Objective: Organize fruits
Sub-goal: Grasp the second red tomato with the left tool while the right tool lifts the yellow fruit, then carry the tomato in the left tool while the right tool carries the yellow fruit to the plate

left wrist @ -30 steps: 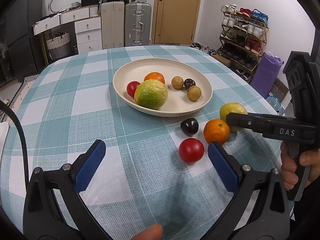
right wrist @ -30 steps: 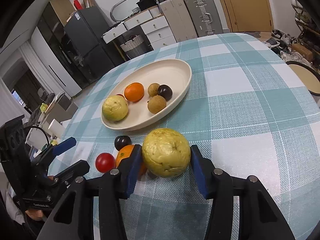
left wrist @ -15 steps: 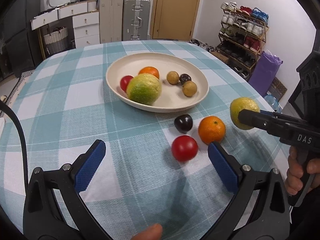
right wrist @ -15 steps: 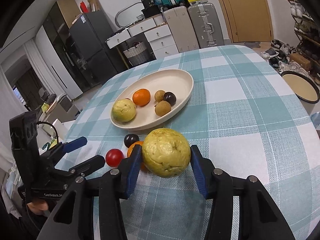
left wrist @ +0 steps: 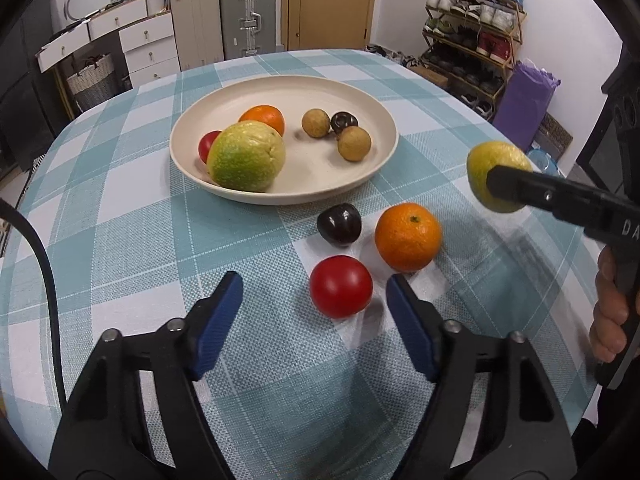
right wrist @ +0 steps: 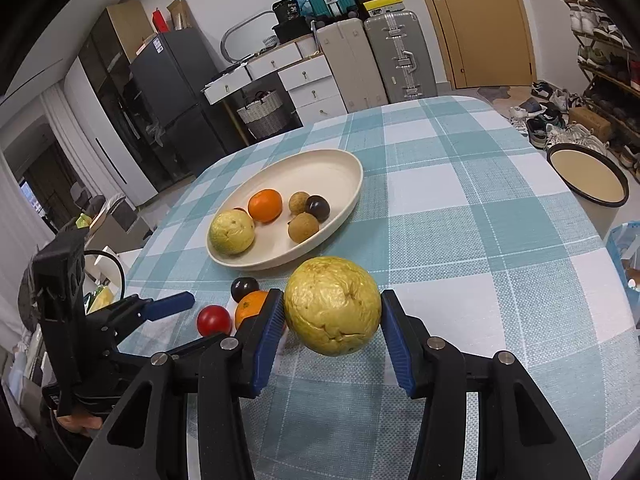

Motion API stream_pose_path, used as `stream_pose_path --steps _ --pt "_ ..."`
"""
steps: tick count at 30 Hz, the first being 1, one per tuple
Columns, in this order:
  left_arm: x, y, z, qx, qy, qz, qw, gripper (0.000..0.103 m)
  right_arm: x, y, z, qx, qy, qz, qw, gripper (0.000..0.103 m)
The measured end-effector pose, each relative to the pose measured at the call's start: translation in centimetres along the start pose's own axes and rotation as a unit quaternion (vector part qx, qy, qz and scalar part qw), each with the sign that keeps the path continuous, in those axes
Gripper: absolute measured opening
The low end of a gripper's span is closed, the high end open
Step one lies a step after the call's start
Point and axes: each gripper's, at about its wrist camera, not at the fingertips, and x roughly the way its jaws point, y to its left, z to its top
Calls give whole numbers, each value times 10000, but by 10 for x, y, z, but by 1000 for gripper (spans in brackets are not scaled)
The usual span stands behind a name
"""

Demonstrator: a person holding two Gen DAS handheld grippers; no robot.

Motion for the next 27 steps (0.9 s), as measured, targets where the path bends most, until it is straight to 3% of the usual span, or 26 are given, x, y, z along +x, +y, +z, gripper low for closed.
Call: stream_pose_path --steps 6,11,27 --pt "3 -5 -2 167 17 -9 9999 50 -4 -1 0 30 -17 26 10000 49" --pt "-1 -4 -2 118 -18 -280 9995 28 -6 1 1 -10 -33 37 10000 49" --pt "-38 27 -14 -126 -587 -240 9979 28 0 11 -4 -139 -17 63 9999 49"
